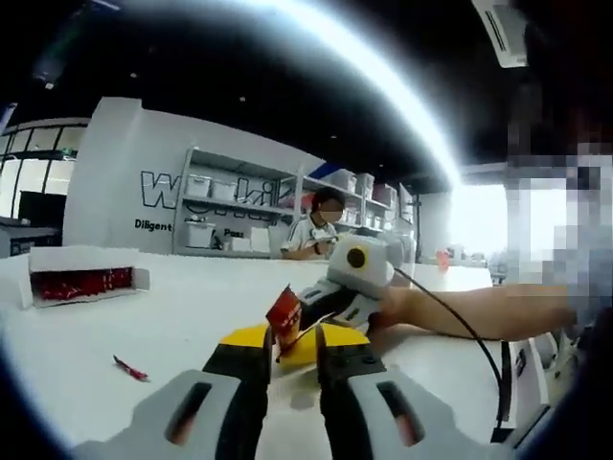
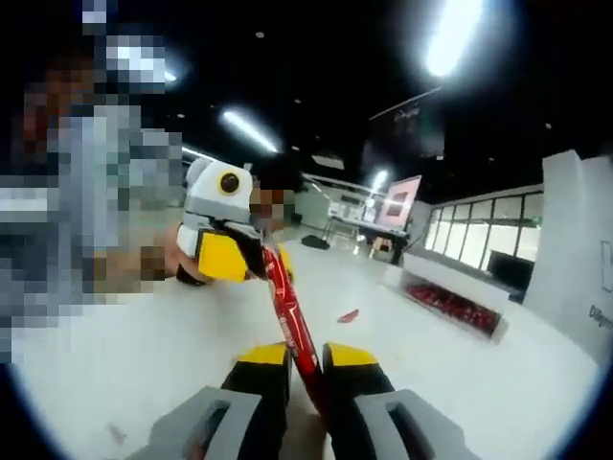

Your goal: Tear open the coffee pouch, take out the coffee, and pour the coffee from the pouch into the cup

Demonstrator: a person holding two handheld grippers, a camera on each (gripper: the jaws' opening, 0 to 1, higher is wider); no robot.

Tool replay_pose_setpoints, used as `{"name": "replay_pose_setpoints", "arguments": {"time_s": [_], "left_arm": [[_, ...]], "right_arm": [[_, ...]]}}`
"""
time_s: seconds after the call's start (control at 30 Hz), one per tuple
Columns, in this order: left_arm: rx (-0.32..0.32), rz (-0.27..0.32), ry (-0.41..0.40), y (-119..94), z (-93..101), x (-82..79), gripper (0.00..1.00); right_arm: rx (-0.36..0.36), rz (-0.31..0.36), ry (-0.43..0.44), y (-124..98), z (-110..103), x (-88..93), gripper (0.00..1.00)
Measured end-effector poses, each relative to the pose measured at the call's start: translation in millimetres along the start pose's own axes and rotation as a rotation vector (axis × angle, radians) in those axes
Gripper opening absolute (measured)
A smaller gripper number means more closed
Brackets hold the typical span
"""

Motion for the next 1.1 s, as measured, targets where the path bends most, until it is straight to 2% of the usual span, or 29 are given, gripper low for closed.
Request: {"name": "replay_pose_setpoints", "arguments": {"time_s": [0.27, 0.33, 0.57, 0.87, 1.1], "left_arm": [[-0.005, -0.009, 0.007, 1.6, -1.1, 0.2, 0.19], [-0.013, -0.015, 0.002, 2.1, -2.5, 0.5, 0.15], [-0.001, -0.024, -0.023, 3.7, -3.3, 0.9, 0.14], [0.020, 0.019, -0.068, 1.5, -3.5, -3.3, 0.12], [0.034, 0.044, -0.088, -0.8, -1.5, -4.5, 0.12]], "right_arm": [[-0.031, 0.006, 0.017, 4.4, -4.5, -2.1, 0.14], [-0.033, 0.006, 0.017, 4.9, -5.2, -2.2, 0.14], [-0.035, 0.001, 0.015, 4.1, -6.3, -2.4, 0.14], [-0.065, 0.018, 0.090, -1.9, -11.3, -7.9, 0.12], [-0.069, 0.068, 0.122, -8.0, -11.1, -12.0, 0.12]]}}
Point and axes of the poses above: the point that each gripper's makers call its tool centre point, and the gripper's own axes: y roughly forward along the fingers, z roughly to its right, x roughly out of its underside, the point moved 9 cm from there along -y, roughly backward along the fingers, and after that the axes turned 5 degrees about -y, right-handed, at the moved point
